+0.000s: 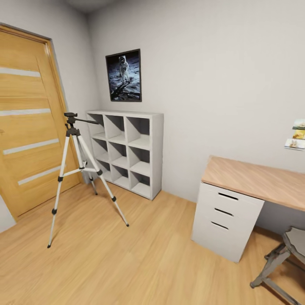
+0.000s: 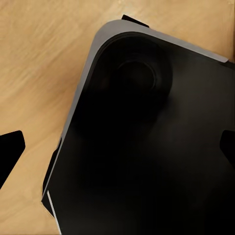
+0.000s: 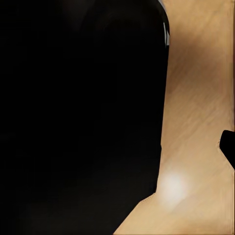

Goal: Attach the digital camera to the camera tripod in the bedroom.

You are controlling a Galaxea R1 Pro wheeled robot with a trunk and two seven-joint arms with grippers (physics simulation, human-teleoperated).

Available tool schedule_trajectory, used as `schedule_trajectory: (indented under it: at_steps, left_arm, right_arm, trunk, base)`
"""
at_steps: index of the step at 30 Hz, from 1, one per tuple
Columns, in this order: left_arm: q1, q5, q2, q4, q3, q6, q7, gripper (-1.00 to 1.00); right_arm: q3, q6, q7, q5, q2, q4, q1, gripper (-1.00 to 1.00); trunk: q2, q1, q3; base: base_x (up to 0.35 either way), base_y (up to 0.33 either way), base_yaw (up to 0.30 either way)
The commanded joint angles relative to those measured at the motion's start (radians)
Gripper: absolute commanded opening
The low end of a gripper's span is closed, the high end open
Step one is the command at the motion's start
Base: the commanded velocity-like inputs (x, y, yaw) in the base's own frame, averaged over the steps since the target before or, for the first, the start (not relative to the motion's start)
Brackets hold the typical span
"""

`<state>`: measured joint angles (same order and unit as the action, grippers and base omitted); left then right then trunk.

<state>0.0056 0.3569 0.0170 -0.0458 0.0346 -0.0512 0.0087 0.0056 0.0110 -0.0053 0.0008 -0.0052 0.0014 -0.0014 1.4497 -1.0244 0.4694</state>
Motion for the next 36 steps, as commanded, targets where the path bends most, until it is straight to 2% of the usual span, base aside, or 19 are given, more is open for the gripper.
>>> schedule_trajectory:
  at_steps: [1,18,36]
  left_arm:
    - [0.001,0.002,0.000,-0.002,0.003,-0.001,0.001,1.00]
    - [0.001,0.003,0.000,-0.002,0.004,-0.001,0.002,1.00]
    - [0.001,0.006,0.003,-0.002,0.005,-0.001,0.002,1.00]
  right_arm:
    - [0.001,0.001,-0.001,0.000,0.000,0.000,0.000,1.00]
    - [0.001,0.001,-0.002,0.006,-0.001,-0.002,0.000,1.00]
    - [0.002,0.020,-0.002,0.008,-0.006,-0.003,0.000,1.00]
  trunk:
    - [0.000,-0.001,0.001]
    - [0.000,-0.001,0.001]
    - [0.000,-0.001,0.001]
  base:
    - [0.313,0.000,0.269]
    - [0.293,0.000,0.273]
    - [0.027,0.000,0.275]
